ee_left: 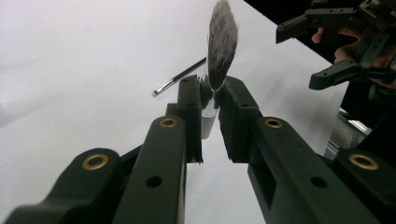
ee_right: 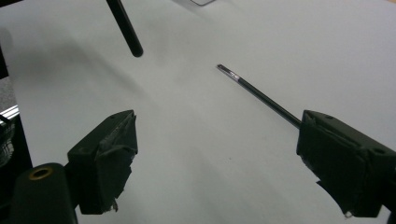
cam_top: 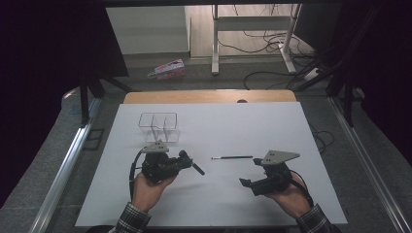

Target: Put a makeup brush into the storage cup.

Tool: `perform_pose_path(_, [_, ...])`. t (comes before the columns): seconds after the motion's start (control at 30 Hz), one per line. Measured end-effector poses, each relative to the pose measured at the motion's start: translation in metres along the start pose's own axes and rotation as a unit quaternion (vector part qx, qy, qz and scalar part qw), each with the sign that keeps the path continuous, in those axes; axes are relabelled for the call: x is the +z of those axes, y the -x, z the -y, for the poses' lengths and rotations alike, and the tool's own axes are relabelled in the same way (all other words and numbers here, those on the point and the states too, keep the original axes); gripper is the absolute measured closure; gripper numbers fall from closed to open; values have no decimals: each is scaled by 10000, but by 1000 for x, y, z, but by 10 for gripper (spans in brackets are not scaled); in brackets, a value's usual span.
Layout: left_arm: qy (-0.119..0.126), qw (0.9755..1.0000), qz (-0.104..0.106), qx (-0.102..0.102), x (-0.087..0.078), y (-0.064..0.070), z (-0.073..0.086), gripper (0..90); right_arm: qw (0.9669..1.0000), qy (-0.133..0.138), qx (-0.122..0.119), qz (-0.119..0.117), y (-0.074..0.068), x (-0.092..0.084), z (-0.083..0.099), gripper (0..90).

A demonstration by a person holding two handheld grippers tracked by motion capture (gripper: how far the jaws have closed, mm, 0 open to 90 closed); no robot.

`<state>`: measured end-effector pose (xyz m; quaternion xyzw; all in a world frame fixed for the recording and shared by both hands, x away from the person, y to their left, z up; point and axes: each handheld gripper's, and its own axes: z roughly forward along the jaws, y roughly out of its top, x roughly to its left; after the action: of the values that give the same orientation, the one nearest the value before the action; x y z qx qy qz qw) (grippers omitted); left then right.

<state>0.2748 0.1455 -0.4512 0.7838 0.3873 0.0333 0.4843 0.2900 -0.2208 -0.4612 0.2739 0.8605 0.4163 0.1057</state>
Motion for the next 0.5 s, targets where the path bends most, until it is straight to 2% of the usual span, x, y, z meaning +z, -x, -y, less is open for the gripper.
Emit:
perform_pose_path(0.27, [-58, 9998, -172, 103, 2, 0, 2, 799, 9999, -37, 96, 87, 5, -3, 4, 99])
perform_pose_path(0.5, [-63, 9992, -352, 159, -1, -6, 4, 799, 9993, -181, -5, 337, 9, -4, 10, 79])
